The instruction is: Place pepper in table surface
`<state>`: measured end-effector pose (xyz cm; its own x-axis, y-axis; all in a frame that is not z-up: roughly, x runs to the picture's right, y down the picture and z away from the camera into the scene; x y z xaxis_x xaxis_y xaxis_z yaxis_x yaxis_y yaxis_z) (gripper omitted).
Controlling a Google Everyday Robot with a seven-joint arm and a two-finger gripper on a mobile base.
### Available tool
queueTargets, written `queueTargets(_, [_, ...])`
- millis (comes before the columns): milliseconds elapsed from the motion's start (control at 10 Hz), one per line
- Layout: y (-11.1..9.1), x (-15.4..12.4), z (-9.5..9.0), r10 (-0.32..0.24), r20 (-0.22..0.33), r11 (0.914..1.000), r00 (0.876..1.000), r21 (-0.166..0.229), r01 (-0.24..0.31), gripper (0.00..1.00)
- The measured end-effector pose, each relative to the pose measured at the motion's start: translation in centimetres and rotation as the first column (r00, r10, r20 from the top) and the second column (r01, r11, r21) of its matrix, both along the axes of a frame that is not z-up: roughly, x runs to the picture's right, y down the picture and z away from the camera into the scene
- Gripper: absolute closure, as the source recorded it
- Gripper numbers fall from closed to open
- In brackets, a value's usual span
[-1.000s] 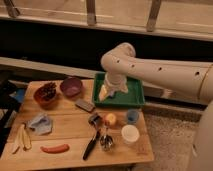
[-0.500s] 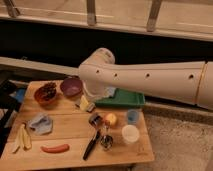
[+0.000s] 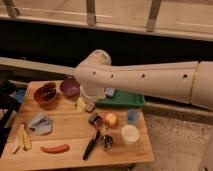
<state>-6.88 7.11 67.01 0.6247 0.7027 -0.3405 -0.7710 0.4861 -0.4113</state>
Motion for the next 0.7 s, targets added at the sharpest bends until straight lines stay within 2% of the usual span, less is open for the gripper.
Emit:
queueTargets(200, [0.8, -3.8, 0.4, -0.059, 0.058, 0.9982, 0.997, -0.005, 0.059, 0.20])
queueTargets(400, [2.0, -8.3, 0.7, -0.124, 0.142, 0.9918, 0.982, -0.012, 0.127, 0.20])
queueTargets(600, [3.2, -10.4, 0.9, -0.155, 0.198, 0.9862, 0.968, -0.027, 0.163, 0.20])
queueTargets(700, [4.0, -11.9, 0.7, -0.149, 0.246, 0.9853, 0.958, -0.045, 0.165, 0.20])
